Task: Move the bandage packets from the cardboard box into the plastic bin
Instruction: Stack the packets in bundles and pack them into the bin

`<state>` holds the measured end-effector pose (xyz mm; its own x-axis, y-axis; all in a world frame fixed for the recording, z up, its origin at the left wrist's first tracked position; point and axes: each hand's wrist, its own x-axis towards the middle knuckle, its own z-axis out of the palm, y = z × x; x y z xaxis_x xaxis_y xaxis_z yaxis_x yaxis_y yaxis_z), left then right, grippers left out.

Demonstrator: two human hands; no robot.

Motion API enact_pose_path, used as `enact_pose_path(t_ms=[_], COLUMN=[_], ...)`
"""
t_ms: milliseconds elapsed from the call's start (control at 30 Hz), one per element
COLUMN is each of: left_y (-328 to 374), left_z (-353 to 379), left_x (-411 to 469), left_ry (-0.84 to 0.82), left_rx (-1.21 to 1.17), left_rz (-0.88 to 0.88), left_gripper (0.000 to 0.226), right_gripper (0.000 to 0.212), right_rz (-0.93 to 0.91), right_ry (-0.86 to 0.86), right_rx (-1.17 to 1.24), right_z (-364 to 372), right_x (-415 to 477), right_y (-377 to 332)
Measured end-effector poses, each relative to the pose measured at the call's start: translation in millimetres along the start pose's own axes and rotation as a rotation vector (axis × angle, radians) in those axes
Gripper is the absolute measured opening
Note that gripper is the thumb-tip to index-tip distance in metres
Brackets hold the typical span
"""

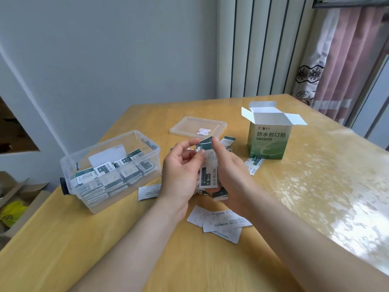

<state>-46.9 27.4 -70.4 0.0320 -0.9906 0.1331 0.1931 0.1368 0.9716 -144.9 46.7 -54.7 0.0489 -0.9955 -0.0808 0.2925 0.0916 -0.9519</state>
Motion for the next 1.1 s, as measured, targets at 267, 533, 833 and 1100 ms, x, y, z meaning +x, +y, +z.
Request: enact_pose_path(t_ms=[267, 533, 833, 1100], left_y=[11, 7, -3, 4], left_z=[-11, -18, -26, -31], left_x=[4, 13, 10, 18], left_ry=[-0.212, -0.295, -0.420, -0.047], left_rx=[0.192, 0.640, 1.484, 1.022], left_rz=[-0.032, 0.158, 0.334, 0.375], left_gripper=[0.034, 0.028, 0.034, 0.009], right_gripper=[0.009, 0.010, 0.008, 0.016], right_rz=[0.096, 0.133, 0.010, -0.091], right_ry=[-0.125, -0.152, 0.174, 0.191], right_rx=[-0.120, -0.123, -0.397, -0.688], right_z=[-8, -28, -50, -50], right_x=[3, 12, 29, 30], right_y=[-7, -14, -9, -3])
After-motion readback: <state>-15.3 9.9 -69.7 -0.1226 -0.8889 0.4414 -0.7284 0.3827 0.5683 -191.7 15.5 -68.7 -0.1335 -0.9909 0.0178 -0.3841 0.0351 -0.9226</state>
